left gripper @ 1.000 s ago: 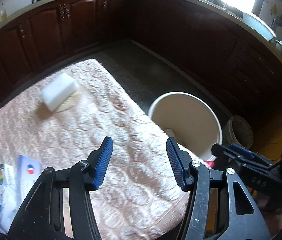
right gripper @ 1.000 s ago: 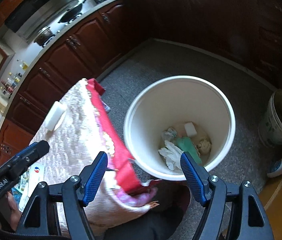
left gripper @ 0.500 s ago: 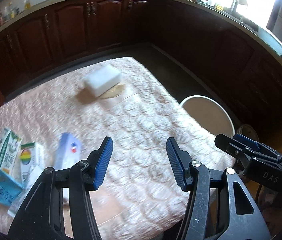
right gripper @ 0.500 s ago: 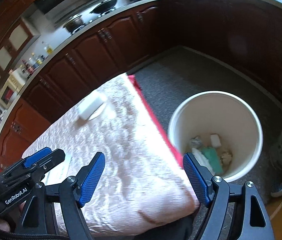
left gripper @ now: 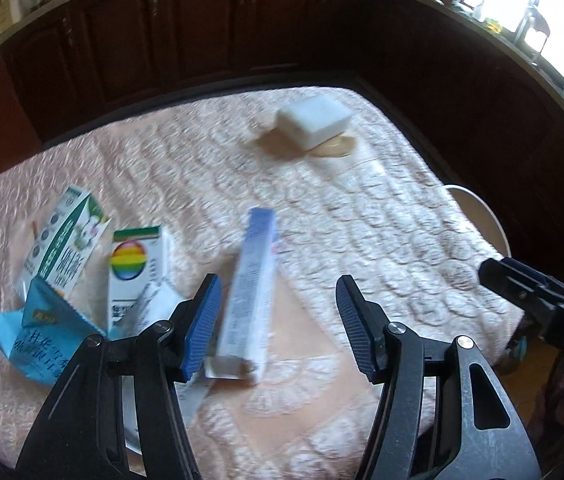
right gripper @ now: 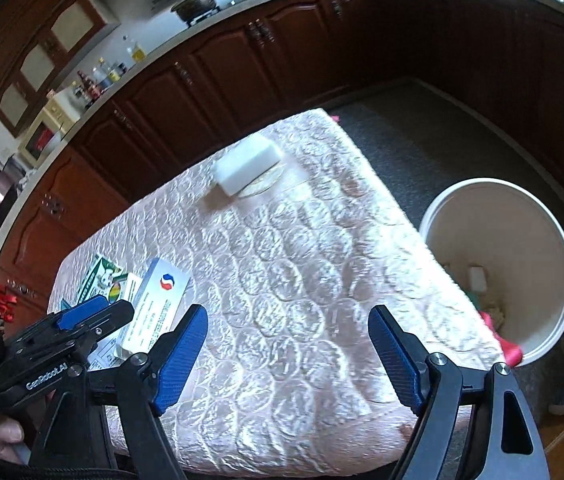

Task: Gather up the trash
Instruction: 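Grasp the long white printed box with the left gripper while the right grasps the white sponge block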

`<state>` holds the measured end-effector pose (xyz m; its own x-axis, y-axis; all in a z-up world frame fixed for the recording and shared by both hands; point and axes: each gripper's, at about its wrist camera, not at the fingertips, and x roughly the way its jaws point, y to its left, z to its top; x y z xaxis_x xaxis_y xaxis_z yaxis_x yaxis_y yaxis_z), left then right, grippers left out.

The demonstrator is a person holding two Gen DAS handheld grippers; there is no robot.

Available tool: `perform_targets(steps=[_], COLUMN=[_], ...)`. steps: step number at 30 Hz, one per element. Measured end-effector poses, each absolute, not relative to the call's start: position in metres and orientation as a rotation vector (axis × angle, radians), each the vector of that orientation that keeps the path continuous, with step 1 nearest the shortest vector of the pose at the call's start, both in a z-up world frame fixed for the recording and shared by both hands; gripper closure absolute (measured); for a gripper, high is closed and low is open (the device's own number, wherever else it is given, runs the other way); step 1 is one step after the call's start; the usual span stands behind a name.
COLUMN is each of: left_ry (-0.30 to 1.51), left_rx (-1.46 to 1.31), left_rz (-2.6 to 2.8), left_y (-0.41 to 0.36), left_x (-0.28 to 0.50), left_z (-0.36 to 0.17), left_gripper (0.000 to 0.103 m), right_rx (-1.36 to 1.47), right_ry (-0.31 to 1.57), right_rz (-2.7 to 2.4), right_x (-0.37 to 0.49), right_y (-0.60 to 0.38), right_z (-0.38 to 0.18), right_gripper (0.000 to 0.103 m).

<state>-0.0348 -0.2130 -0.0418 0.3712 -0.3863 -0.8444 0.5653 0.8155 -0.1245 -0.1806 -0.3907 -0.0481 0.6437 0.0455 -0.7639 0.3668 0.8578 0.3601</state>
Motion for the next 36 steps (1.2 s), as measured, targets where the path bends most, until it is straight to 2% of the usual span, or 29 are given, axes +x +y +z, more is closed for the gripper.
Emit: perform_targets(steps=[10, 11, 12, 13, 14, 26, 29, 36], left_ry=[1.104, 1.108, 1.113, 1.126, 1.143, 1.047, 1.023, 1.026], left_rx=[0.254, 0.251, 0.248, 0.251, 0.257, 0.190, 0.193, 0.149], left_rz=[-0.569, -0.574, -0.581, -0.586, -0.589, -0.595, -0.578, -0.550], left_y=[-0.218, -0.220, -0.221, -0.223, -0.225, -0.211, -0.208, -0.194], left_x=[-0.017, -0.016, -0.016, -0.015, -0.014, -0.003, 0.001, 0.013], left_z=[-0.078, -0.081, -0.082, -0.084, -0.087, -0.050, -0.044, -0.040], left_gripper=[0.045, 0.050, 0.070, 0.081, 0.087, 0.087, 0.087, 0.087], right_rx=[0.498, 0.496, 0.492, 0.488, 0.486, 0.600, 0.637, 0.686], right_ry=[0.914, 0.918, 0.923, 0.927, 0.930, 0.975, 0.963, 0.985], right_rz=[-0.155, -0.152, -0.148, -0.146, -0.143, -0.110, -0.133, -0.226], right_x=[-0.155, -0.152, -0.147, -0.143, -0.139, -0.053, -0.022, 0.052], right_y=[-0.379, -0.378, -0.378, -0.377, -0.377, -0.399, -0.405, -0.413], right_z=[-0.060, -0.061, -0.062, -0.063, -0.064, -0.083, -0.081, -0.087], right_gripper=[0.022, 0.022, 0.022, 0.022, 0.022, 0.022, 0.017, 0.017])
